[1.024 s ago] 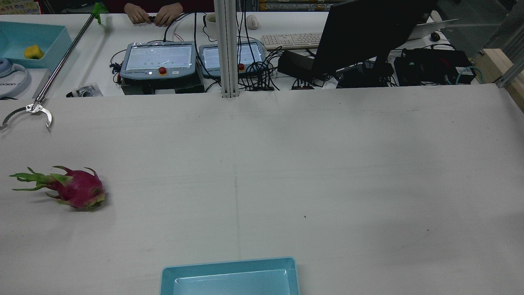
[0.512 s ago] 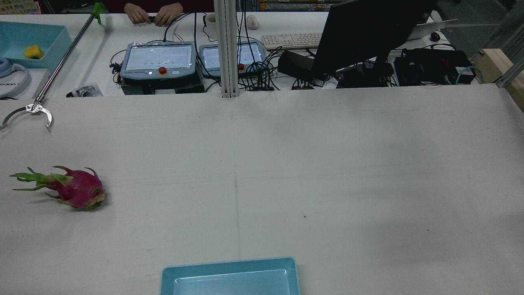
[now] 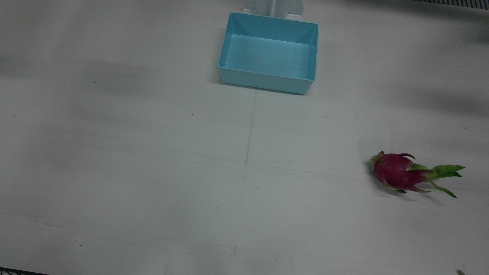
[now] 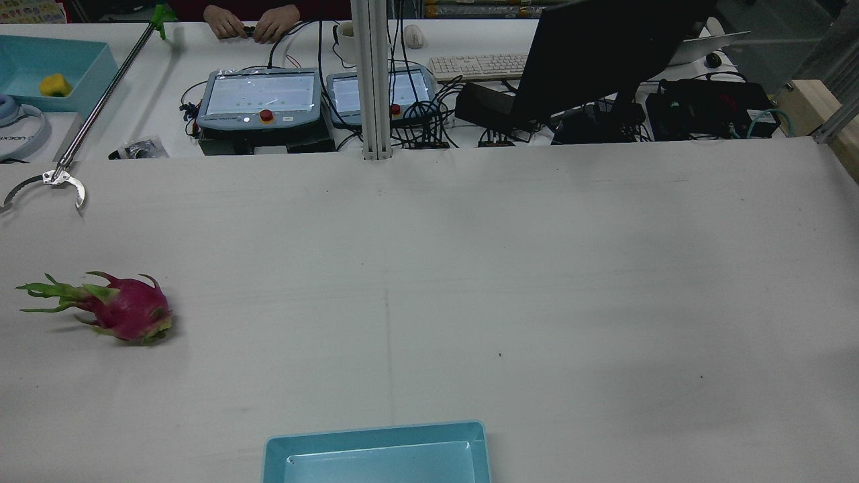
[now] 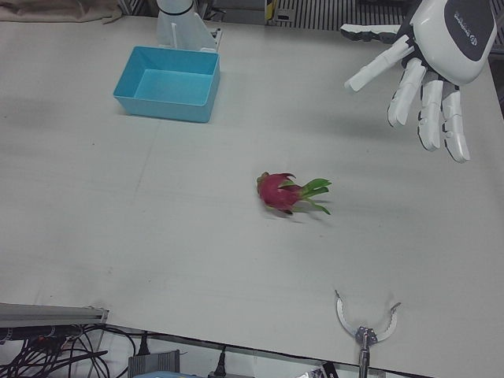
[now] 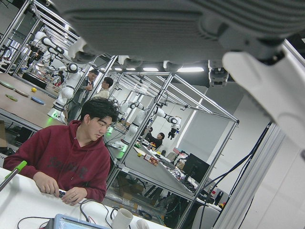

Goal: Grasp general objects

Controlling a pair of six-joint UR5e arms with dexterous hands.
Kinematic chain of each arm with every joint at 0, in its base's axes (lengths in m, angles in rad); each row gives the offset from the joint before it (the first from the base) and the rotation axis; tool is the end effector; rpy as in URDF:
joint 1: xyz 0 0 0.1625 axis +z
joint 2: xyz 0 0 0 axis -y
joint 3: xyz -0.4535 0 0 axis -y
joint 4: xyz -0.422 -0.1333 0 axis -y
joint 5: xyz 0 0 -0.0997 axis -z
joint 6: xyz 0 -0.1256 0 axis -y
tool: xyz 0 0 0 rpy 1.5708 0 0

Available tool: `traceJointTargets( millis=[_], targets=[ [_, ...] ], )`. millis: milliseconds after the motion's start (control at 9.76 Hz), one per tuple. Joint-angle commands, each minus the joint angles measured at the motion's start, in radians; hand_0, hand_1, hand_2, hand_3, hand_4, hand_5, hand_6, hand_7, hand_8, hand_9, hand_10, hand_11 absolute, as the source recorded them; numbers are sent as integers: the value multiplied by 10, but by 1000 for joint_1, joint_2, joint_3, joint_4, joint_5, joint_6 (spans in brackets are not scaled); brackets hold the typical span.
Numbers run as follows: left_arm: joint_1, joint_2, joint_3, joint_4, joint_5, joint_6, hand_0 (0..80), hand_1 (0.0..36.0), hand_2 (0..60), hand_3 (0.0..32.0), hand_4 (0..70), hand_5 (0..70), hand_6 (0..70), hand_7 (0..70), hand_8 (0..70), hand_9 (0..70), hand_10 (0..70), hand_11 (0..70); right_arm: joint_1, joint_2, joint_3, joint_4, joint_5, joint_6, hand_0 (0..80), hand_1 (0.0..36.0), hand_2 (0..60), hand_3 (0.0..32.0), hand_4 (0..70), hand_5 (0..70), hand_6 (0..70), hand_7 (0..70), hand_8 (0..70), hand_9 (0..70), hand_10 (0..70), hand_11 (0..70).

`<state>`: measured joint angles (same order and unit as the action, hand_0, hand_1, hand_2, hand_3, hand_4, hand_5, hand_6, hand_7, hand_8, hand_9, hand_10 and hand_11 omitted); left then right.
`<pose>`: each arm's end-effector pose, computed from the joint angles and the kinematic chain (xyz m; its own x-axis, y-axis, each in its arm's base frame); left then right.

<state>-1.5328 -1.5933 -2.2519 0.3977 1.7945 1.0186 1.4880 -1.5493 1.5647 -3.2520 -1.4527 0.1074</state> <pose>-0.0872 -0.4825 0.4011 -0.5166 0.1259 -0.8469 0.8167 0.3694 -0.4433 0.1024 -0.5568 0.7205 -0.9944 -0.0447 -0.0956 0.0993 -0.0903 -0.9910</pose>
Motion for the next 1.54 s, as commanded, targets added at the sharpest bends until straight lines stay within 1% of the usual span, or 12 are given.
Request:
traceJointTargets(
  millis=[0, 205, 410, 615, 717, 820, 922, 1024, 1127, 1229, 1332, 1434],
  targets=[
    [-38, 3, 17, -13, 29, 2, 553, 125, 0, 320, 0, 0, 0, 0, 0, 0, 0, 0, 0, 0, 0, 0, 0, 0, 0, 0, 0, 0, 0, 0, 0, 0, 0, 0, 0, 0],
    [-53, 31, 18, -20, 29, -30, 551, 123, 0, 320, 0, 0, 0, 0, 0, 0, 0, 0, 0, 0, 0, 0, 0, 0, 0, 0, 0, 0, 0, 0, 0, 0, 0, 0, 0, 0],
    [-52, 59, 0, -42, 37, -38, 558, 129, 0, 320, 0, 0, 0, 0, 0, 0, 0, 0, 0, 0, -2, 0, 0, 0, 0, 0, 0, 0, 0, 0, 0, 0, 0, 0, 0, 0],
    [-29, 81, -21, -103, 146, -28, 557, 125, 0, 320, 0, 0, 0, 0, 0, 0, 0, 0, 0, 0, -2, 0, 0, 0, 0, 0, 0, 0, 0, 0, 0, 0, 0, 0, 0, 0],
    [-8, 99, -14, -131, 163, 16, 563, 128, 0, 320, 0, 0, 0, 0, 0, 0, 0, 0, 0, 0, -2, 0, 0, 0, 0, 0, 0, 0, 0, 0, 0, 0, 0, 0, 0, 0],
    [15, 134, -9, -169, 152, 73, 575, 130, 0, 320, 0, 68, 0, 5, 0, 0, 0, 0, 0, 0, -3, 0, 0, 0, 0, 0, 0, 0, 0, 0, 0, 0, 0, 0, 0, 0],
    [28, 147, -2, -201, 128, 107, 589, 130, 0, 320, 7, 133, 0, 31, 0, 0, 0, 0, 0, 0, -5, 0, 0, 0, 0, 0, 0, 0, 0, 0, 0, 0, 0, 0, 0, 0],
    [49, 163, 24, -247, 91, 124, 578, 124, 0, 320, 0, 64, 0, 10, 0, 0, 0, 0, 0, 0, -5, 0, 0, 0, 0, 0, 0, 0, 0, 0, 0, 0, 0, 0, 0, 0],
    [141, 170, 70, -291, 76, 165, 573, 117, 0, 298, 72, 62, 0, 56, 0, 0, 0, 0, 0, 0, -5, 0, 0, 0, 0, 0, 0, 0, 0, 0, 0, 0, 0, 0, 0, 0],
    [196, 176, 95, -313, 37, 202, 589, 127, 0, 148, 149, 84, 0, 85, 0, 3, 0, 0, 0, 0, -5, 0, 0, 0, 0, 0, 0, 0, 0, 0, 0, 0, 0, 0, 0, 0],
    [259, 190, 98, -333, -2, 219, 594, 128, 0, 0, 249, 139, 0, 101, 0, 6, 0, 0, 0, 0, -5, 0, 0, 0, 0, 0, 0, 0, 0, 0, 0, 0, 0, 0, 0, 0],
    [343, 190, 98, -335, -62, 257, 599, 130, 0, 0, 269, 163, 0, 103, 0, 6, 0, 0, 0, 0, -5, 0, 0, 0, 0, 0, 0, 0, 0, 0, 0, 0, 0, 0, 0, 0]
  ],
)
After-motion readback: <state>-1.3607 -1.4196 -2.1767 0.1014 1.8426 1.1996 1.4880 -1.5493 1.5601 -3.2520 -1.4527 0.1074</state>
